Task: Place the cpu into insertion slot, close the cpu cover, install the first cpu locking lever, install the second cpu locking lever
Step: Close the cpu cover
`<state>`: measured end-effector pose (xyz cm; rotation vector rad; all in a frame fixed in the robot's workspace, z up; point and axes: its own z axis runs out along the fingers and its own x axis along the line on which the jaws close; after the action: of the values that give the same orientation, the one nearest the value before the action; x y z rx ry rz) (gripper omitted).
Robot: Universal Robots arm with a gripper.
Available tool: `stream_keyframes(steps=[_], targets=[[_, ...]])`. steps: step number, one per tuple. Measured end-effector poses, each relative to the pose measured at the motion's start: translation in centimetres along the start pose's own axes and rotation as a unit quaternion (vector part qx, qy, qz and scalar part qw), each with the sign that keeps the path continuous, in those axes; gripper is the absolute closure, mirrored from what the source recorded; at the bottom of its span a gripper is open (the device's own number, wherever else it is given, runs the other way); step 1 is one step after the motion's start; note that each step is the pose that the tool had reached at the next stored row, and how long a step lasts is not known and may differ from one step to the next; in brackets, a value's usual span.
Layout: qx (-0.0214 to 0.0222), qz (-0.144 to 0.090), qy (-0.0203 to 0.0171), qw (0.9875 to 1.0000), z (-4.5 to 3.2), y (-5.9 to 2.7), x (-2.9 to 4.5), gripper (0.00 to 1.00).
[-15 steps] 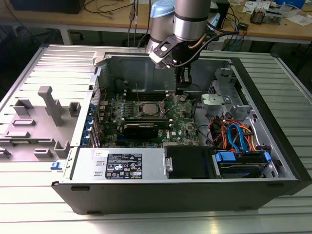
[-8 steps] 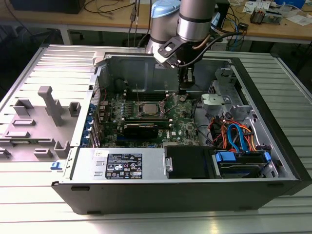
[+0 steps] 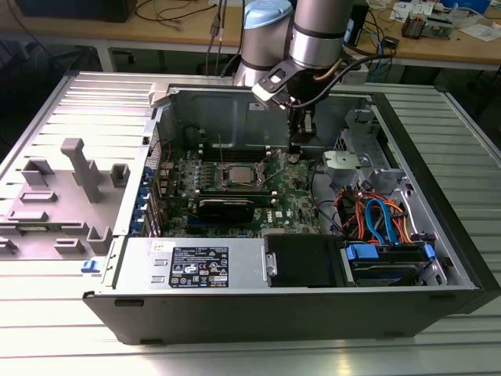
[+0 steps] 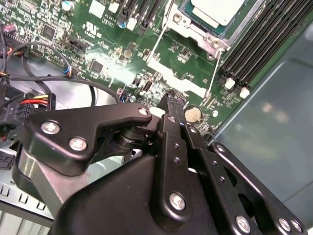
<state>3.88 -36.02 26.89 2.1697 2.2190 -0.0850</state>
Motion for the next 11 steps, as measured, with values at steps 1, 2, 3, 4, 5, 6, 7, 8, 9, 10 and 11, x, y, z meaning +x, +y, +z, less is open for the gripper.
stream_keyframes(steps=[1,2,3,4,5,6,7,8,9,10,11], targets=[[0.0000,0.000,0.0000,1.0000,0.08,0.16,0.01,0.89],[0.0000,0.000,0.0000,1.0000,0.26,0.27,0.01,0.89],[0.0000,0.000,-0.0001,1.0000,0.43,0.29,0.02,0.89],[0.0000,0.000,-0.0001,1.0000,0.60,0.30,0.03,0.89],[0.0000,0.000,-0.0001,1.0000,0.86,0.32,0.05,0.89],[0.0000,0.000,0.0000,1.0000,1.04,0.33,0.06,0.89],[0.0000,0.000,0.0000,1.0000,1.25,0.33,0.08,0.89],[0.0000,0.000,0.0000,1.0000,1.45,0.33,0.09,0.89],[0.0000,0.000,0.0000,1.0000,1.70,0.34,0.11,0.89],[0.0000,0.000,0.0000,1.0000,1.87,0.34,0.12,0.89],[0.0000,0.000,0.0000,1.0000,2.06,0.34,0.13,0.89]])
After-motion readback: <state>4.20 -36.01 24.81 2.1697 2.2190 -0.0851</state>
